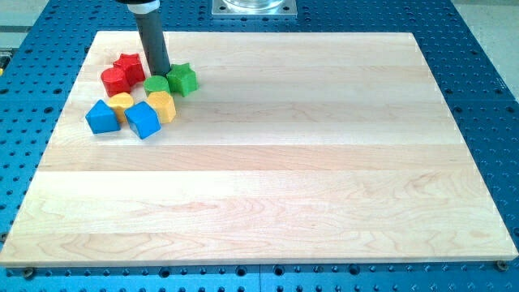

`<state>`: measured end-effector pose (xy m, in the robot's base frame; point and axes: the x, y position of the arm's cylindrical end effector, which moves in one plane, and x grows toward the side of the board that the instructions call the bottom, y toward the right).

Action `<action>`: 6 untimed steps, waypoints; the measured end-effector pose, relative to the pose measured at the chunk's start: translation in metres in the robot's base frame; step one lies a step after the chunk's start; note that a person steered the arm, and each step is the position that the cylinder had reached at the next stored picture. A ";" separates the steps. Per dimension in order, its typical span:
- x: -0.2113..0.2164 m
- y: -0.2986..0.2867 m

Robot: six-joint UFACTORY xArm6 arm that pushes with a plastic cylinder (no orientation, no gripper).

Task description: Place red star top of heart

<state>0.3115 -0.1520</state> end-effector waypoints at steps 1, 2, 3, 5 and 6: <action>-0.041 -0.008; -0.044 -0.039; 0.002 -0.047; -0.002 -0.036; -0.009 -0.051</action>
